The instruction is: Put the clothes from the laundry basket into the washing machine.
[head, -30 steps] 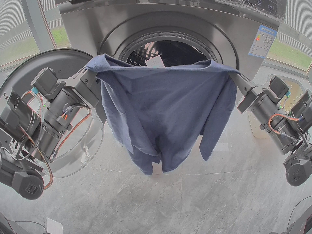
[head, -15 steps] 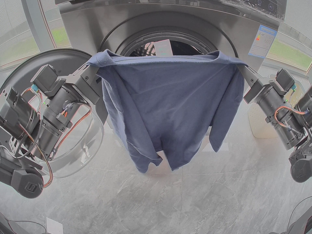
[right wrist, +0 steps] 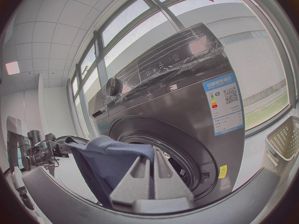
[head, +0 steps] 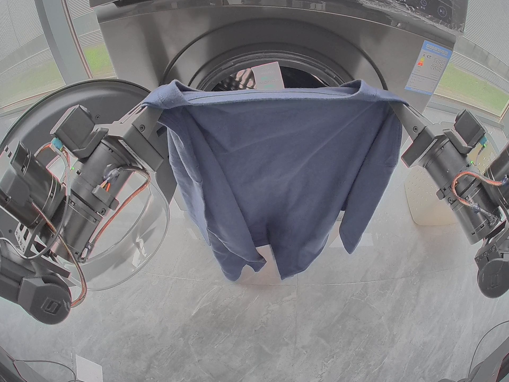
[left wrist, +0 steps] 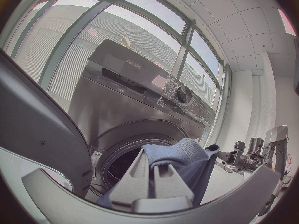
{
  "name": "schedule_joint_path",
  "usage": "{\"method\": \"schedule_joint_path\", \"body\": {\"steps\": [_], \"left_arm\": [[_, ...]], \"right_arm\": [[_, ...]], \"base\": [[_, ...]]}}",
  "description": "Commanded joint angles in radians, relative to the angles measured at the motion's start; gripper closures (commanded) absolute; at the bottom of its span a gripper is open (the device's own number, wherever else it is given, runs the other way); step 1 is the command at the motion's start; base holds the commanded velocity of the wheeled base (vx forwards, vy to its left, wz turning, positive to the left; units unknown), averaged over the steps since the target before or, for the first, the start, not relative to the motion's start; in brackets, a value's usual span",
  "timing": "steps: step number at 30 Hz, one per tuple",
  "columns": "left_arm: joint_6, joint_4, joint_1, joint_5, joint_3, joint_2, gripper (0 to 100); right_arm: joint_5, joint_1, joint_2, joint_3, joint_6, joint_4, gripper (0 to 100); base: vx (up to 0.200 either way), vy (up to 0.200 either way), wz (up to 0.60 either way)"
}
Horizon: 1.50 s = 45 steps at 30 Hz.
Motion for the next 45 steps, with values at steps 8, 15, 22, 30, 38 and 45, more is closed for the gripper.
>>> {"method": "schedule_joint_path", "body": {"steps": [8,15,22,30,38,45], "left_arm": [[0.004,0.005,-0.125,0.005,-0.005,0.084,100],[0.006,0.004,-0.157,0.004,-0.107,0.206,100],[0.004,0.004,-0.162,0.002,-0.187,0.234,100],[0.004,0.002,-0.18,0.004,-0.192,0.226,100],[0.004,0.001,-0.199,0.002,-0.187,0.206,100],[0.004,0.001,-0.217,0.002,-0.158,0.16,100]], "right_arm": [[0.001,0.077,0.074,0.034,0.016,0.027,100],[0.004,0.143,0.25,0.009,0.016,0.002,100],[0.01,0.207,0.384,-0.024,0.016,-0.016,0],[0.036,0.184,0.528,-0.041,0.008,-0.016,0],[0.054,0.148,0.637,-0.143,0.0,-0.017,0],[0.059,0.109,0.723,-0.274,-0.001,-0.016,0]], "base": [[0.0,0.0,0.0],[0.0,0.0,0.0],[0.0,0.0,0.0],[0.0,0.0,0.0],[0.0,0.0,0.0],[0.0,0.0,0.0]]}}
